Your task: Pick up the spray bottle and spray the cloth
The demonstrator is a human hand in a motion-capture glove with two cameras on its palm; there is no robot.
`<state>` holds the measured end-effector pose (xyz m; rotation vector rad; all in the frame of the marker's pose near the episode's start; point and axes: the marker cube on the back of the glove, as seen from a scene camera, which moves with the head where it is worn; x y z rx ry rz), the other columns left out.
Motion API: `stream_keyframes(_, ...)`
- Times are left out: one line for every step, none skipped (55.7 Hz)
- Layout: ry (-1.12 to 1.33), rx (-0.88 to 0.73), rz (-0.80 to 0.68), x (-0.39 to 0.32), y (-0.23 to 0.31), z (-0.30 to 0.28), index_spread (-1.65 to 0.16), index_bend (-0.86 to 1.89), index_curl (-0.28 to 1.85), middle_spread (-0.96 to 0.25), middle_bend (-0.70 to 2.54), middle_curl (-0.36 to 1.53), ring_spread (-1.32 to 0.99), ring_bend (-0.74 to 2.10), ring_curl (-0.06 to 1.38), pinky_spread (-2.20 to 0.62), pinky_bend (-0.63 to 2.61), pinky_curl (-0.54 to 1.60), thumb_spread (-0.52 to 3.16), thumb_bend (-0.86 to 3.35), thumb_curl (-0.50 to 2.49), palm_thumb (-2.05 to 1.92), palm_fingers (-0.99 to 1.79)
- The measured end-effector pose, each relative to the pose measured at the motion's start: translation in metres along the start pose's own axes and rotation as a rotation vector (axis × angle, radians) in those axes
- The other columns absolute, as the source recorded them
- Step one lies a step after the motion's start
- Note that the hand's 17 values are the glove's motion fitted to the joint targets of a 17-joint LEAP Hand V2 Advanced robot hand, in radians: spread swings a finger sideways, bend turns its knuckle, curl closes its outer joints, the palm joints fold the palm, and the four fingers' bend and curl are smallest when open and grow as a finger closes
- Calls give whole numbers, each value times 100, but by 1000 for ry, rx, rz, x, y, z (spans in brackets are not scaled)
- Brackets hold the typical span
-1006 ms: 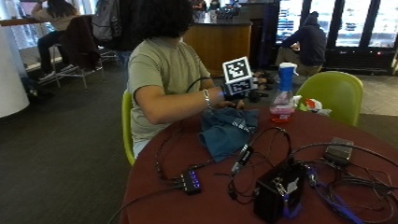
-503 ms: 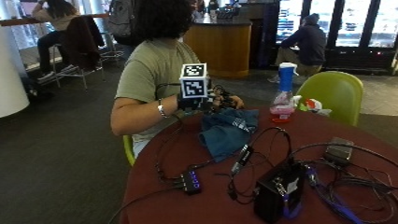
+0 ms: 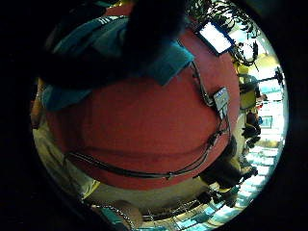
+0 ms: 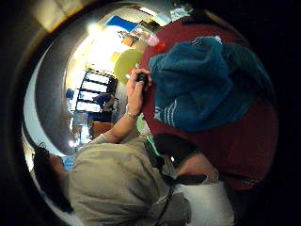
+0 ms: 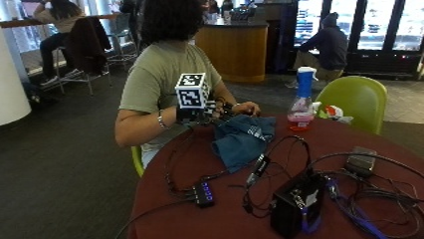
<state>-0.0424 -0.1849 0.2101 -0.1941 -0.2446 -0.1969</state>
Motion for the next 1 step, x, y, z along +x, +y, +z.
stream_keyframes(-2,1,0,0,0,0,-42,16,28,-3,16,28,-4,33,33,23,32,36,96,-3,34,45,29)
